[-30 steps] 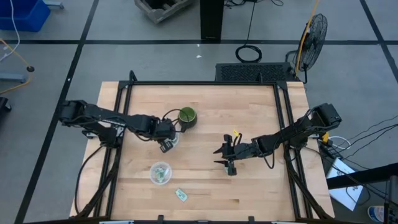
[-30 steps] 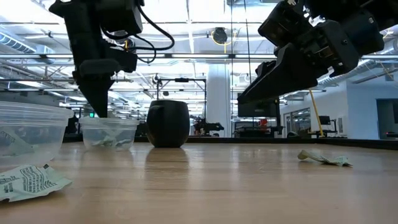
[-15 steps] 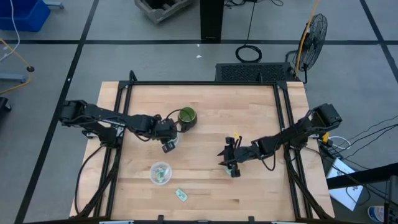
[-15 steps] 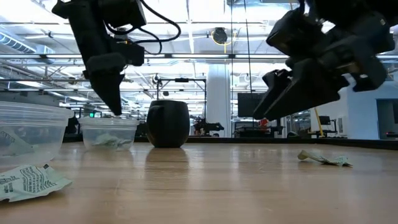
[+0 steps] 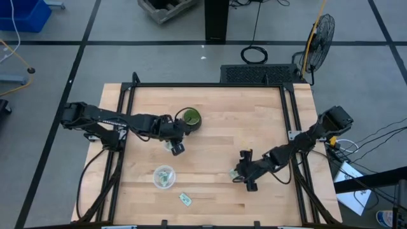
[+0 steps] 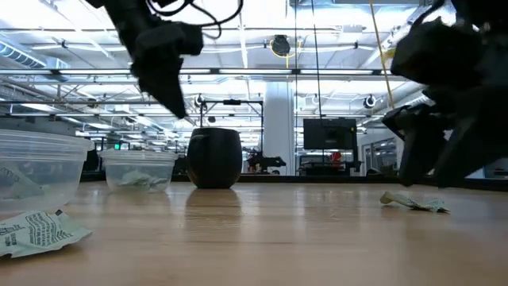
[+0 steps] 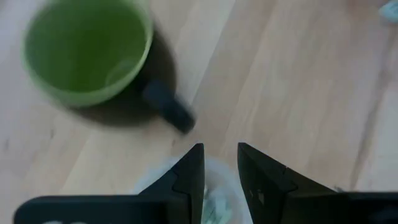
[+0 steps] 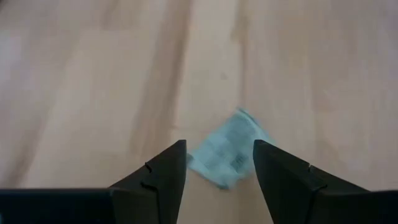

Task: Pick and place Stevia / Truvia into bins
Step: Put the green stevia packet into the bottom transparent container

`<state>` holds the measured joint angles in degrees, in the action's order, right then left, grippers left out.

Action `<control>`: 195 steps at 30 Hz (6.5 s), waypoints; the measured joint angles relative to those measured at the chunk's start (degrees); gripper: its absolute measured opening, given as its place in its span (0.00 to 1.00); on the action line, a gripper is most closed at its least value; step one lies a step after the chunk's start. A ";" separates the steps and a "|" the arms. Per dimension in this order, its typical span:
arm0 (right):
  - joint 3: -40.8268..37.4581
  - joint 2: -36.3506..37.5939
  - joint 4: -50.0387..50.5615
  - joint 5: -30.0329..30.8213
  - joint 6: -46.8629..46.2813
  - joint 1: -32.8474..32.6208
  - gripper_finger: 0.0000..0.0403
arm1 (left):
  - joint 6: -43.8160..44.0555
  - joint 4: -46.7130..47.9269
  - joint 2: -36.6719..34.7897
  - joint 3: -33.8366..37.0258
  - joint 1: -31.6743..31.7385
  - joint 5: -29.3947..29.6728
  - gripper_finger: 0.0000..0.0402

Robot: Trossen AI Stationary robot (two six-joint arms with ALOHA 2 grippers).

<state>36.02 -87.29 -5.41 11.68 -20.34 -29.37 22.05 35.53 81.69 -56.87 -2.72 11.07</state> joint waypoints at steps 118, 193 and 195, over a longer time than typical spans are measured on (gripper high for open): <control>-7.31 -3.08 -58.53 5.09 32.87 18.95 0.02 | -3.74 -47.67 8.63 0.34 -0.72 -8.55 0.25; -7.25 -3.06 -61.26 3.78 25.50 19.66 0.13 | -14.43 -48.56 8.63 0.41 -0.83 -8.17 0.01; -7.16 -3.02 -58.73 4.54 23.52 19.66 0.18 | -14.36 -48.91 8.63 0.41 -0.80 -7.83 0.01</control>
<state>28.86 -90.30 -64.14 16.23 3.18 -9.72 7.69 -13.38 90.32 -56.47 -3.52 3.24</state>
